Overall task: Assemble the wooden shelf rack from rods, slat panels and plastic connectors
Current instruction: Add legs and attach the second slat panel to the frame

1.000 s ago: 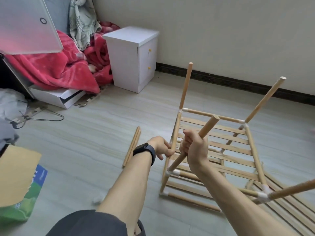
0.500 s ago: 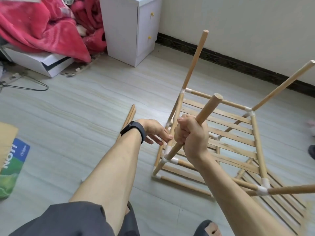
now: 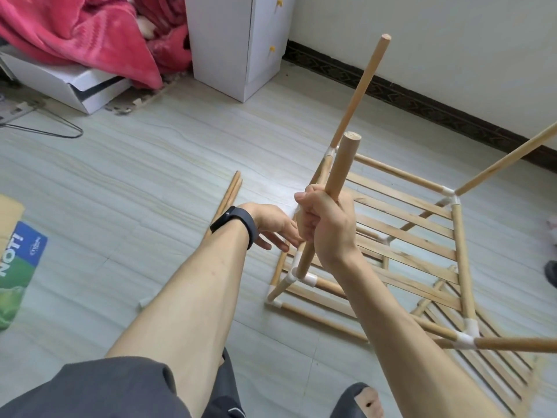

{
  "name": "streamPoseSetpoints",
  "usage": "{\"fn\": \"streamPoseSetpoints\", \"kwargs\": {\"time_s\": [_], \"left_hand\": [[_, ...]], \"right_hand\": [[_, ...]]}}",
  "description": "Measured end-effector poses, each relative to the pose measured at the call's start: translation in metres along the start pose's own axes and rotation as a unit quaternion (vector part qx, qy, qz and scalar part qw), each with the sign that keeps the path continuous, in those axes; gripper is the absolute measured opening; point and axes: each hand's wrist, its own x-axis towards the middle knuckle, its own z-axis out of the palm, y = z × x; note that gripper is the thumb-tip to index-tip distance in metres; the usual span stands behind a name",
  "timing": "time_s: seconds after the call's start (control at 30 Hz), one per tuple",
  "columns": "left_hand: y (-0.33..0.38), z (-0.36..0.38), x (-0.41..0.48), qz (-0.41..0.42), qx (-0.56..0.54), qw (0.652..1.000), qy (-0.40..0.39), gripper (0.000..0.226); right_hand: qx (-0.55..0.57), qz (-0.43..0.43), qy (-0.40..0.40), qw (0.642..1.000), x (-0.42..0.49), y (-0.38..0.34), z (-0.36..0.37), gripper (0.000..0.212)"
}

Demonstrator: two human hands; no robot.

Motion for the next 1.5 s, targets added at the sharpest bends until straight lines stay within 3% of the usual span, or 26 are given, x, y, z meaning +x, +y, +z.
{"fn": "streamPoseSetpoints", "kwargs": {"time_s": [0.17,0.27,0.47,0.7,0.93,1.1,1.23,1.5], "left_hand": [[0.002,-0.004,-0.004,-0.002,-0.004,1.000,0.003,0.022],[0.005,-0.006,-0.009,-0.006,-0.015,1.000,-0.016,0.035],[0.006,-0.008,-0.010,-0.015,-0.020,0.999,-0.032,0.030],[0.002,-0.007,-0.007,-0.018,-0.025,0.999,-0.038,0.033],[0.004,-0.004,-0.012,-0.018,-0.014,0.999,-0.032,0.045],[0.004,-0.002,-0.015,-0.016,-0.027,0.999,-0.021,0.012],[0.007,0.001,-0.020,-0.015,-0.024,0.999,-0.037,0.053],[0.017,0.001,-0.027,-0.023,0.005,1.000,-0.010,0.012]], "right_hand": [[-0.009,-0.005,-0.007,1.000,0.005,0.003,0.003,0.044],[0.067,-0.007,0.023,0.997,0.002,0.006,-0.013,0.040],[0.219,0.063,0.233,0.945,-0.003,0.016,-0.055,0.041],[0.197,0.060,0.318,0.925,0.002,0.015,-0.047,0.045],[0.032,-0.023,0.162,0.986,0.006,0.006,-0.004,0.047],[-0.005,-0.117,0.084,0.990,-0.025,0.021,0.005,0.033],[0.013,-0.137,0.079,0.987,-0.034,0.027,0.001,0.032],[-0.002,-0.138,0.059,0.989,-0.042,0.036,0.001,0.034]]}}
